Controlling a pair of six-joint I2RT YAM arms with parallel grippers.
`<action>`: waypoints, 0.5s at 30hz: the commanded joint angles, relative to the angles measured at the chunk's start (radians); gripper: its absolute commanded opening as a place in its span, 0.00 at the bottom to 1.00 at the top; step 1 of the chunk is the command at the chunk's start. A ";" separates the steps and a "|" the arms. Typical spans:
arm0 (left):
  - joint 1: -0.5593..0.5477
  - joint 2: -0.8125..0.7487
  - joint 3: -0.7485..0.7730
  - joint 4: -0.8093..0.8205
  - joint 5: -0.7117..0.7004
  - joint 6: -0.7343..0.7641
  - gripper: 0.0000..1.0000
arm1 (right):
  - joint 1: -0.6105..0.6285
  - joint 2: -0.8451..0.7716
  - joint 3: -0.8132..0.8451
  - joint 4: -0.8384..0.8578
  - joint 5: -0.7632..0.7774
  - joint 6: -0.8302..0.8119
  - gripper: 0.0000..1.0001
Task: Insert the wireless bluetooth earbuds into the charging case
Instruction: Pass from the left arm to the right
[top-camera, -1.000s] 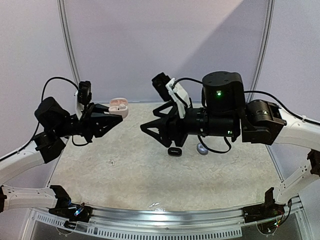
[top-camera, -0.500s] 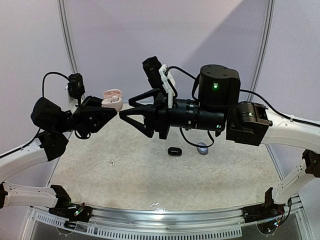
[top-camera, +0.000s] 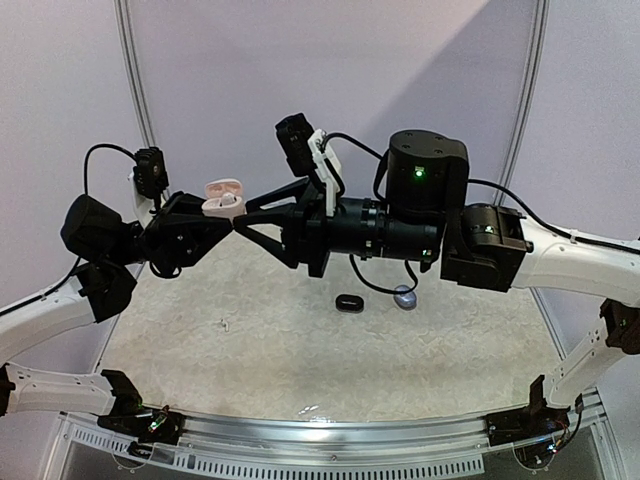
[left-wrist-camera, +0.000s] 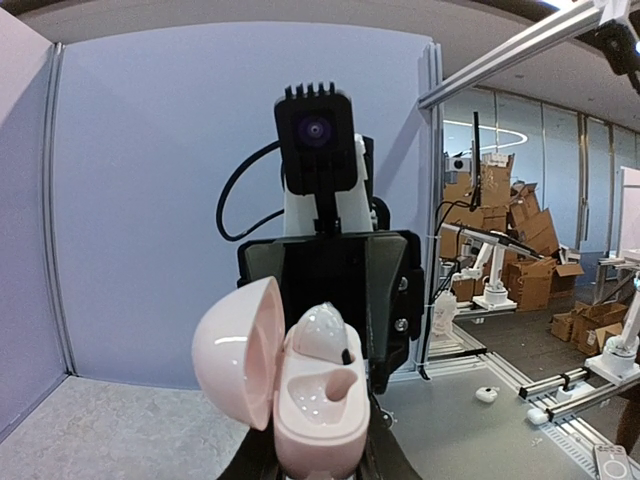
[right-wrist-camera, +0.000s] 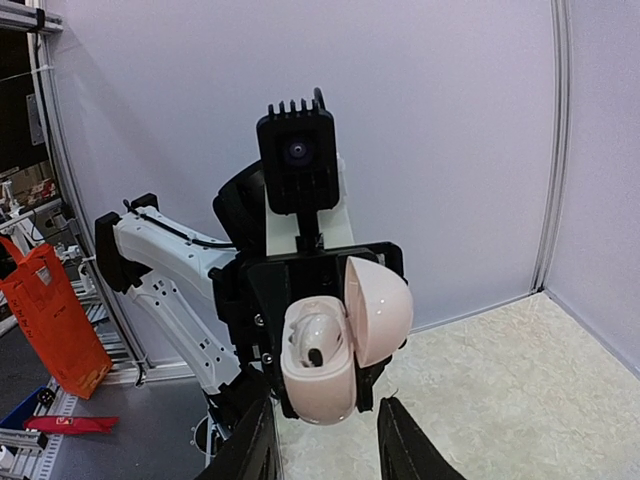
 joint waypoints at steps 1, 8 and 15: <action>-0.018 0.004 0.023 0.008 0.010 0.011 0.00 | -0.012 0.028 0.043 0.014 -0.003 0.010 0.35; -0.021 0.002 0.020 0.000 0.009 0.015 0.00 | -0.018 0.048 0.061 0.012 -0.023 0.018 0.29; -0.022 0.002 0.021 -0.003 0.008 0.022 0.00 | -0.017 0.059 0.077 -0.003 -0.042 0.020 0.23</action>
